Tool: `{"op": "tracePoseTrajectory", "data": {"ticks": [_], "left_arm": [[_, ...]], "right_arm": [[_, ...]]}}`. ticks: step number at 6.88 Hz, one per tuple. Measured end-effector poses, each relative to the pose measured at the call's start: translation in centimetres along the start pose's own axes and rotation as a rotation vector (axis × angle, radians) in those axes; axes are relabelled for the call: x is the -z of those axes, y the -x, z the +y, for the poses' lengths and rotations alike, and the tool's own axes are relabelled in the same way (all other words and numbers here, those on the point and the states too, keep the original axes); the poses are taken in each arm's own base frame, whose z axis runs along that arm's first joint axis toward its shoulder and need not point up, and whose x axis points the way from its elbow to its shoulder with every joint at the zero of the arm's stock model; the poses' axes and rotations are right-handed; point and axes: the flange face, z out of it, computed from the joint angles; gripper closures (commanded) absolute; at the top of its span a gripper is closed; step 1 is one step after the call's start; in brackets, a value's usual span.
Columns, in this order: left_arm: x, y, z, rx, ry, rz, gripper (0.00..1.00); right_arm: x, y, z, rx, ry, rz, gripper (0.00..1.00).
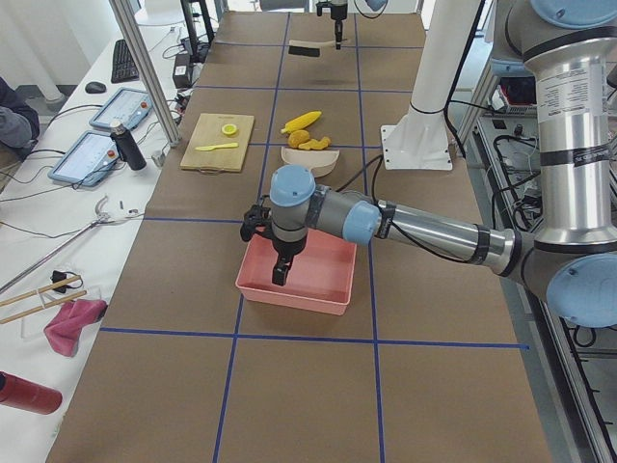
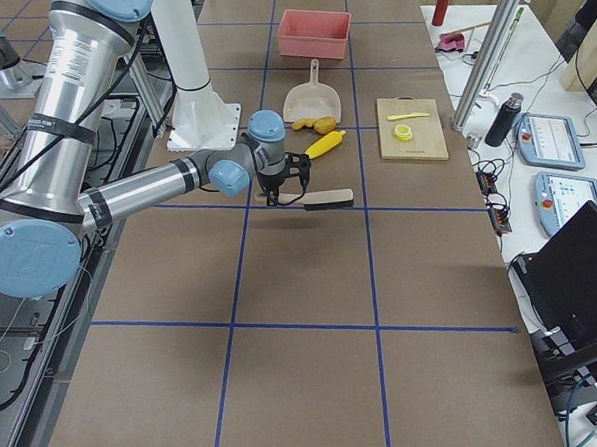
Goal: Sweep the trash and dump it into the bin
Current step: 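Lift the brush with the right gripper while the left gripper grasps the dustpan handle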
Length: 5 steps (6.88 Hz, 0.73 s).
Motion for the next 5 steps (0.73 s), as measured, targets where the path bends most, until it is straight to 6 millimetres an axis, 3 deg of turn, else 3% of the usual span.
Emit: {"op": "tracePoseTrajectory", "data": {"ticks": [2,3,5], "left_arm": [[-0.9,-9.8,-6.4,-0.22,-0.03,0.065,0.01],[-1.6,-13.6,-7.7,-0.306,-0.044,0.095,0.01],[-4.7,-21.0,-9.6,-0.509,-0.106,0.159,0.01]], "right_arm": [[0.7,-0.1,-0.9,0.116,0.028,0.112,1.0],[0.1,1.2,-1.9,0.155,0.051,0.181,1.0],[0.3,6.3,-5.8,0.187,0.103,0.296,1.0]]}}
